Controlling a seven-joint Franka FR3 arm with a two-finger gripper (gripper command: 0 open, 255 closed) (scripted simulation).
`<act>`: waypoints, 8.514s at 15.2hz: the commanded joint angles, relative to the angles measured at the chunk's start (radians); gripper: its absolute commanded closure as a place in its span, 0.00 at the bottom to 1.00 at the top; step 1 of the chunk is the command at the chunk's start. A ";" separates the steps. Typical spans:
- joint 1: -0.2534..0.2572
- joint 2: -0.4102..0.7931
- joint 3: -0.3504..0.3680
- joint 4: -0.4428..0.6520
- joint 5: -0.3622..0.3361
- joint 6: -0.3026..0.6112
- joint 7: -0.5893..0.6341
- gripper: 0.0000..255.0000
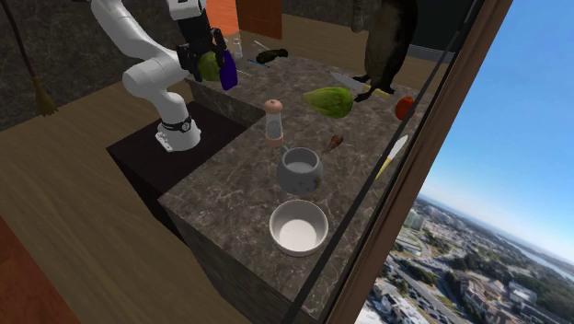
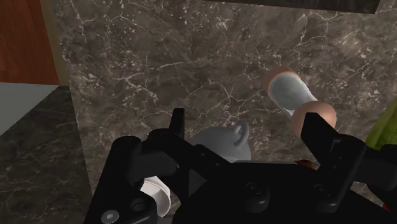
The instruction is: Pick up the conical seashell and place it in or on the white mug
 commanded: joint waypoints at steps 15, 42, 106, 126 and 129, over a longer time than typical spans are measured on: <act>0.155 0.462 -0.040 0.090 0.055 0.382 -0.328 0.00; 0.314 1.277 0.102 0.665 0.149 0.624 -0.817 0.00; 0.216 1.000 0.048 0.646 0.161 0.345 -0.929 1.00; 0.115 0.941 -0.021 0.419 0.201 0.478 -1.143 1.00; 0.115 0.958 -0.019 0.399 0.208 0.515 -1.153 1.00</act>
